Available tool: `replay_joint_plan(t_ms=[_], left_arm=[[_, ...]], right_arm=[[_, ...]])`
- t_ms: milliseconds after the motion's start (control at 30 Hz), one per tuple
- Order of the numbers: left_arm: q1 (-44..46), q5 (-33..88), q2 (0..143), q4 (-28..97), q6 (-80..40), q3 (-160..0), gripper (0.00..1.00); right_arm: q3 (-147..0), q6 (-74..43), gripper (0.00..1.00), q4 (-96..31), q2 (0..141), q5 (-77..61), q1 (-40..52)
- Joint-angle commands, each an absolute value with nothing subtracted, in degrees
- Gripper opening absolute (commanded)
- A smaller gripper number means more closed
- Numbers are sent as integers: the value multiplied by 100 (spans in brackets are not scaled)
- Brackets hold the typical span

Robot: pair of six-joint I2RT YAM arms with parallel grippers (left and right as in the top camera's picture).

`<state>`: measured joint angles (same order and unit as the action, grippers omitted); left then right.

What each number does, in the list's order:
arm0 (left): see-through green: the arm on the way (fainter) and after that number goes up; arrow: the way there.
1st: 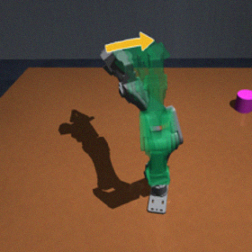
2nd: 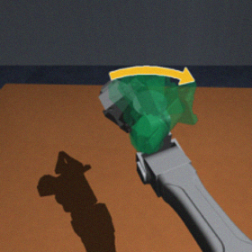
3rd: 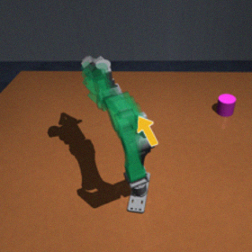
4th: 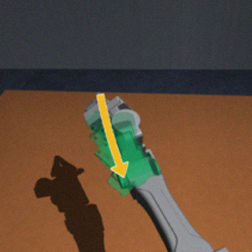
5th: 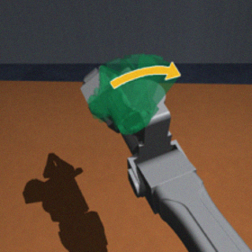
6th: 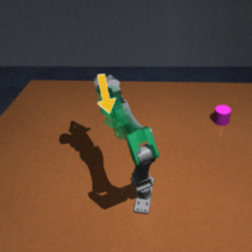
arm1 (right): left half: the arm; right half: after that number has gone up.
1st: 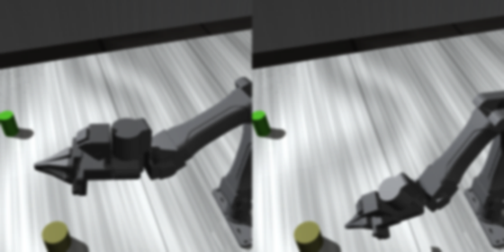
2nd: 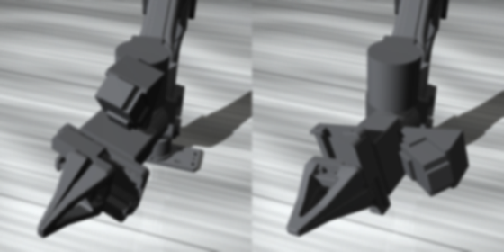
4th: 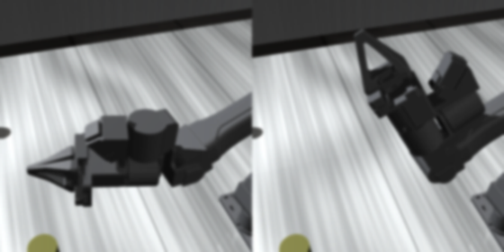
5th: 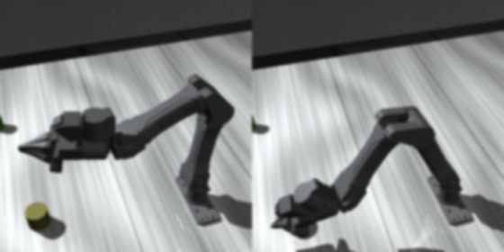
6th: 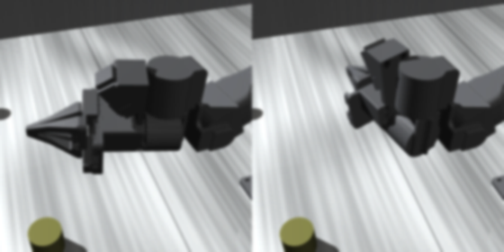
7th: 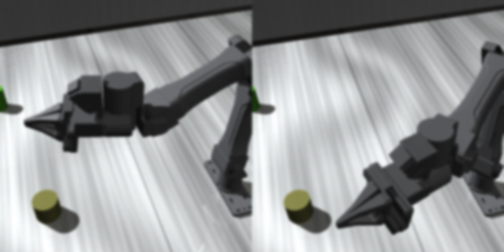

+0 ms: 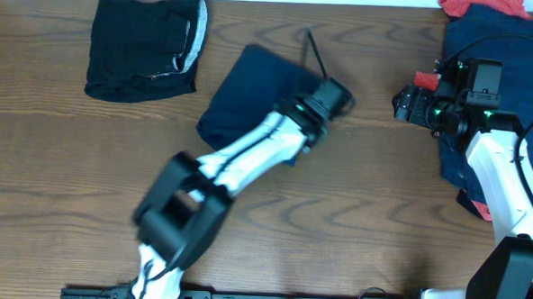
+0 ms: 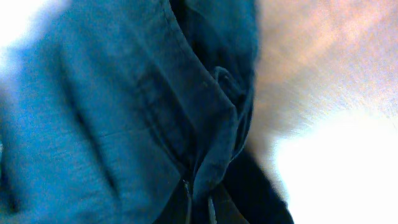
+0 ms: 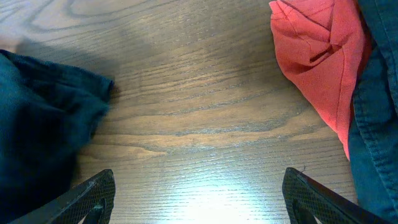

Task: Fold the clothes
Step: 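Carry the navy shorts with the left gripper onto the black shorts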

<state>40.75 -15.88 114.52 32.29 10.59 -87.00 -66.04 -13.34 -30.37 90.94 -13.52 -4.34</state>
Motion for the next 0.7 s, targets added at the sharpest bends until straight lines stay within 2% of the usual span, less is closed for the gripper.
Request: replay_joint_plan(t_ms=[0, 400, 667], left_arm=[[3697, -1922, 10650, 3221, 1087, -8737, 6], [2630, -2067, 9710, 2877, 1205, -8737, 6], [2418, -2482, 9579, 2335, 1702, -8737, 6]], right_arm=[[-6632, -1256, 84, -3048, 9105, -1398, -469], [-6632, -1256, 83, -3046, 9105, -1398, -469], [-6632, -1258, 83, -3048, 9105, -1400, -464]])
